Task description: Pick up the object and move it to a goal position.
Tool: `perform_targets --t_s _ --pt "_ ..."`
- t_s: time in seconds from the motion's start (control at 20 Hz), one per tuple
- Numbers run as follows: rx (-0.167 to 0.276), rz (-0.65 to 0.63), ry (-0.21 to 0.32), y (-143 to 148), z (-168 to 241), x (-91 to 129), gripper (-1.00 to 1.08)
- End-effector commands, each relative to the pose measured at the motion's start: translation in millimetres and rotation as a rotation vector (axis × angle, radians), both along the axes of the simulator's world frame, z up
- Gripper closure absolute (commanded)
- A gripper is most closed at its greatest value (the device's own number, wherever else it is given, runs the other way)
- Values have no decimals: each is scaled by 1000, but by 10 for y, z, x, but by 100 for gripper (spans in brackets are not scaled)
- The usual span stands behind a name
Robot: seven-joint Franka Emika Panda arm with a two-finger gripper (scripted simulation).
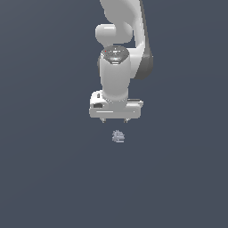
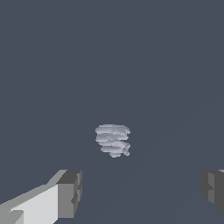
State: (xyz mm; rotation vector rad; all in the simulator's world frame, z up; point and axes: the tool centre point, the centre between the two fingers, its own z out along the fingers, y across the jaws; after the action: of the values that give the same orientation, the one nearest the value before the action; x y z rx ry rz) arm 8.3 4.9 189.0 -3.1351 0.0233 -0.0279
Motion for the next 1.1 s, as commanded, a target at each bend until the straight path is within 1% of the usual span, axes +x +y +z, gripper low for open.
perform_targets --t_s 0.0,0.15,0.45,0.7,0.9,1.05 --pt "0 0 0 0 0 0 -92" --pt "2 10 -3 29 -4 4 -92" --pt "12 58 -18 177 8 25 -92" --pt "12 58 -18 177 -2 24 -92" --pt "10 55 -13 179 -137 19 -92" --pt "6 50 -6 180 -323 7 -92"
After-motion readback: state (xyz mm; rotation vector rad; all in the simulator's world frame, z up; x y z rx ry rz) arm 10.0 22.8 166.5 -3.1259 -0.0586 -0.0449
